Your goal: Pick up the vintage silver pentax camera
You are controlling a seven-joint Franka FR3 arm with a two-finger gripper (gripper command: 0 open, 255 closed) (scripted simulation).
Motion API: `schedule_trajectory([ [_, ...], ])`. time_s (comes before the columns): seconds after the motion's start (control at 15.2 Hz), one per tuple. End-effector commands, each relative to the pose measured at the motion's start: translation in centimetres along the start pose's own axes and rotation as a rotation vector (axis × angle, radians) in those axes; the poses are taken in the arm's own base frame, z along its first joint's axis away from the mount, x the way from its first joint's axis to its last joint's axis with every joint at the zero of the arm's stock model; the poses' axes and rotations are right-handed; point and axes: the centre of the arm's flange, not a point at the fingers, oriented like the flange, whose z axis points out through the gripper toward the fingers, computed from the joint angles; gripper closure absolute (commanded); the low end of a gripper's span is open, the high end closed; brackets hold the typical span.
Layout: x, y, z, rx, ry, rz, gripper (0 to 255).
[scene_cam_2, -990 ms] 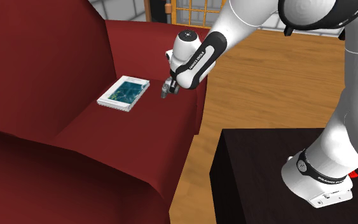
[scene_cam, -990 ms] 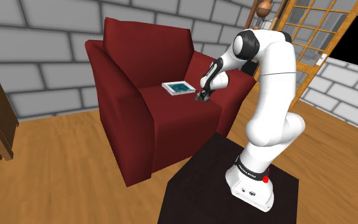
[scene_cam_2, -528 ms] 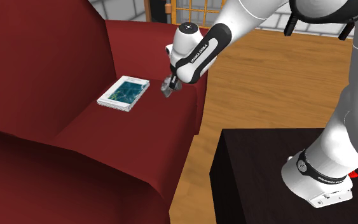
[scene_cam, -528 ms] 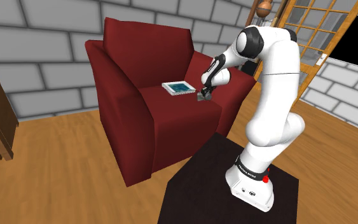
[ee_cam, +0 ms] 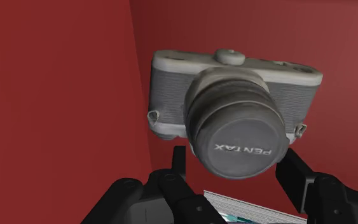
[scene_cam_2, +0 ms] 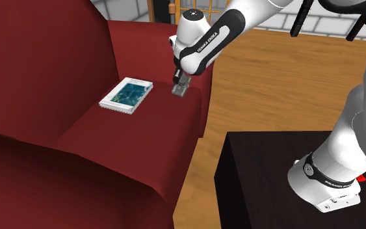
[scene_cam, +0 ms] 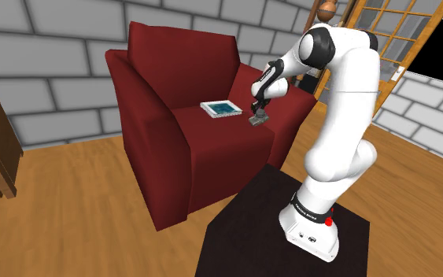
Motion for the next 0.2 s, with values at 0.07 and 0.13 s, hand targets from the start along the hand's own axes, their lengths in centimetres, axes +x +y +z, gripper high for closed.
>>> schedule_trajectory([
  [0.07, 0.37, 0.29, -1.02, 0.000, 0.000, 0.000, 255],
  [0.13, 0.38, 0.29, -1.02, 0.000, 0.000, 0.000, 255],
])
